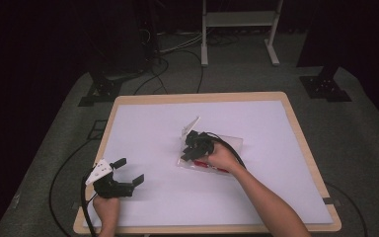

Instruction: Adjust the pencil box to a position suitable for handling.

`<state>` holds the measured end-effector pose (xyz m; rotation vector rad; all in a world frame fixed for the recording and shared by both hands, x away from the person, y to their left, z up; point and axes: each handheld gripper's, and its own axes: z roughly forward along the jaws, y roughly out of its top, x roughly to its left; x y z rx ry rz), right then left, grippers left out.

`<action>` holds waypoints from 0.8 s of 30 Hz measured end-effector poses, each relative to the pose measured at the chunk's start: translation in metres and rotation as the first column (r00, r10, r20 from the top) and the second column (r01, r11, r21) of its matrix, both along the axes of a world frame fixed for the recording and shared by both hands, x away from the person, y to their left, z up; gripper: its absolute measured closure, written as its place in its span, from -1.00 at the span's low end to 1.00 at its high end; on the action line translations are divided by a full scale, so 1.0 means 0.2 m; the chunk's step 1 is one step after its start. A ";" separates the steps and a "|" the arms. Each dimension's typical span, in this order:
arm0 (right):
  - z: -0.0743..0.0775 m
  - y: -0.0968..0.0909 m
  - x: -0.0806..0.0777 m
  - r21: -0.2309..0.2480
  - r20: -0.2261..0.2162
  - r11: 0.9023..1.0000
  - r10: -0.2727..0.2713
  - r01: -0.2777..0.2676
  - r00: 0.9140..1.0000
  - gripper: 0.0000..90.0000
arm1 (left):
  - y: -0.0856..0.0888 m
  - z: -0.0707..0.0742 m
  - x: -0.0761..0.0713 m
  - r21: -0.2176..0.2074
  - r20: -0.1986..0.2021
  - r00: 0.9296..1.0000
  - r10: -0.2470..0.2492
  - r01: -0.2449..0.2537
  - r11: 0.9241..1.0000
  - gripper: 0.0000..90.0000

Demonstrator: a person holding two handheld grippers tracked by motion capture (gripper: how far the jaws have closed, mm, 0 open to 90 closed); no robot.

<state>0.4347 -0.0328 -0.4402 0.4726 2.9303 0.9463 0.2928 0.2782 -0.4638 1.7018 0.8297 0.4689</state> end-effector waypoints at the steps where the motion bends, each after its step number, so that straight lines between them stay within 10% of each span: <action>1: 0.00 0.00 0.00 0.003 0.001 1.000 0.000 0.000 1.000 0.49 | 0.00 0.00 0.00 0.000 0.000 1.000 0.000 0.000 1.000 -1.00; 24: 0.11 -0.08 -0.06 0.062 0.003 0.998 0.009 -0.009 1.000 0.19 | 0.00 0.00 0.00 0.000 0.002 1.000 0.000 0.000 1.000 -1.00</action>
